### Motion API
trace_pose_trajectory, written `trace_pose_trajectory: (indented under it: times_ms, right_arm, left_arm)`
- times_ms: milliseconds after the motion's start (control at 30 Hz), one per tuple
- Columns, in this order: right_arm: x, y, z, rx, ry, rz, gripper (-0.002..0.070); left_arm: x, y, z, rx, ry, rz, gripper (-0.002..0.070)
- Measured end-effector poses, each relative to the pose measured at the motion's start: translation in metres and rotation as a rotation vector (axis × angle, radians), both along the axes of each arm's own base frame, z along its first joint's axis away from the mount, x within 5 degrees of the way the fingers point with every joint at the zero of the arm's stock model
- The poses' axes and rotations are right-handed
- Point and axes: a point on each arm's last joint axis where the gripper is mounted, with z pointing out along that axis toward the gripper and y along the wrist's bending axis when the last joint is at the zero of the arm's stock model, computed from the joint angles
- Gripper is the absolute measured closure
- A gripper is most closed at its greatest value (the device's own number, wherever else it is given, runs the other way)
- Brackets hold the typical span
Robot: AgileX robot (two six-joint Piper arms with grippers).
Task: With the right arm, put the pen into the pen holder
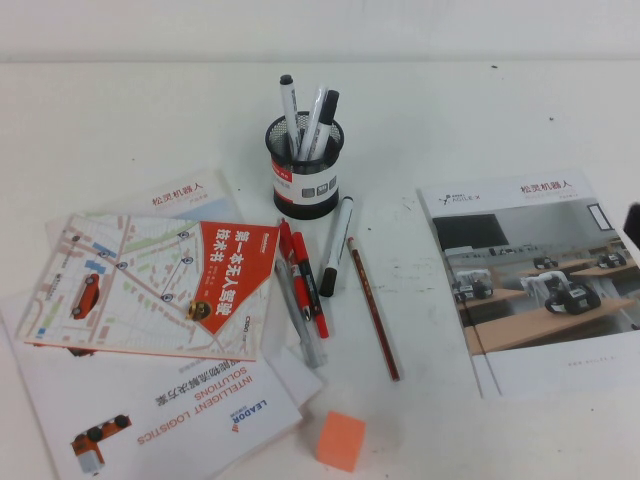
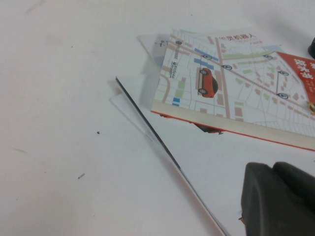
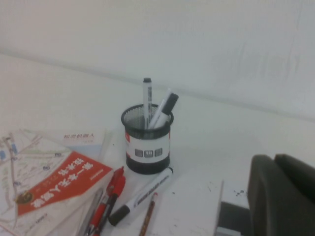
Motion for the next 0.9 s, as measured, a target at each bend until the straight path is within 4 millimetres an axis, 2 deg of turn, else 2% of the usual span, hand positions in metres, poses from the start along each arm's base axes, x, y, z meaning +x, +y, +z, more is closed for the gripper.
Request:
trace_pose_trajectory:
  times_ms: [233,400,500,667,900]
  right_arm:
    - [-0.020,-0.012,-0.020,-0.011,0.000,-0.017,0.0695]
    - [-0.024,-0.017,-0.033,-0.037,0.044,-0.048,0.0695]
    - [-0.028,-0.024,-0.038,-0.049,0.070,-0.098,0.0695]
    - [-0.043,-0.043,-0.047,-0.019,0.019,-0.209,0.0695]
    - [-0.060,-0.058,-0.083,0.038,-0.081,-0.339,0.0695]
  left_arm:
    - [0.000,0.000,0.000,0.000,0.000,0.000,0.0678]
    - [0.000,0.000,0.000,0.000,0.000,0.000,0.0678]
    - [0.000,0.000,0.000,0.000,0.000,0.000,0.0678]
    - [0.000,0.000,0.000,0.000,0.000,0.000,0.0678]
    - [0.000,0.000,0.000,0.000,0.000,0.000,0.0678]
